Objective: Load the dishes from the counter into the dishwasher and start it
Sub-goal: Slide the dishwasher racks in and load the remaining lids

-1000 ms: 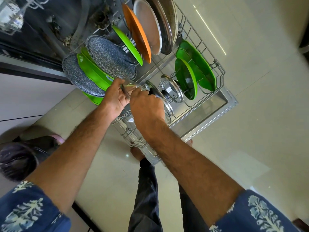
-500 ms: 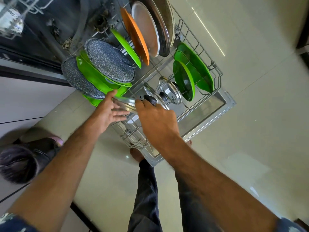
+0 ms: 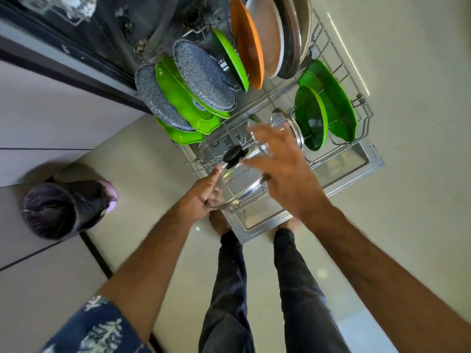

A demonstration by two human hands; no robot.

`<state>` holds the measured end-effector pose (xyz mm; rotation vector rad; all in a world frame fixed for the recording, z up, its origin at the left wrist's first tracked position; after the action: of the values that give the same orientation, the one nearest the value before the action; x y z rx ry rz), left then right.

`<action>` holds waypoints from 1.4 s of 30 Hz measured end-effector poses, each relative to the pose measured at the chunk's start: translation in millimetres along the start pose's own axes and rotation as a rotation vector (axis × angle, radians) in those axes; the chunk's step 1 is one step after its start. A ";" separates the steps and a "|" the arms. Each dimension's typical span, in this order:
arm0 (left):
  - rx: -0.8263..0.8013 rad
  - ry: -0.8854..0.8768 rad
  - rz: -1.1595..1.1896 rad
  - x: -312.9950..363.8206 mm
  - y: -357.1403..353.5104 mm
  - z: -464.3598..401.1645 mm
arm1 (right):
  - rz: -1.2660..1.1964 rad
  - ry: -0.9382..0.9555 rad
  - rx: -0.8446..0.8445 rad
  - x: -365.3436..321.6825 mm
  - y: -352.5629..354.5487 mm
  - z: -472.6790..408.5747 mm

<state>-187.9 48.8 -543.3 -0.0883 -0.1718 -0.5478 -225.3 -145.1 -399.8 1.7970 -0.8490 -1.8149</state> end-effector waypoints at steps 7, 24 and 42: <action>0.095 -0.137 0.188 -12.1 -8.1 -0.4 | -1.620 -1.195 0.708 38.6 -22.4 57.6; 0.009 -0.605 -0.207 53.6 -58.5 2.7 | -0.450 -0.754 -0.001 47.5 -16.1 -30.1; 0.166 -0.570 -0.280 73.2 -60.1 -24.3 | -0.542 -0.808 -0.190 101.4 -41.3 -61.9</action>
<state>-154.6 -42.7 -551.3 -0.0570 -0.7928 -0.7762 -164.8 -193.1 -499.0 1.2115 -0.4104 -2.9450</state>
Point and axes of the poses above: each hand's wrist, its own z-axis away from the middle knuckle, its own y-axis out of the back of the hand, x = y × z, the point moved 6 cm from there along -z, towards the middle knuckle, and after that the axes turned 7 degrees about -z, right-handed, at the moved point
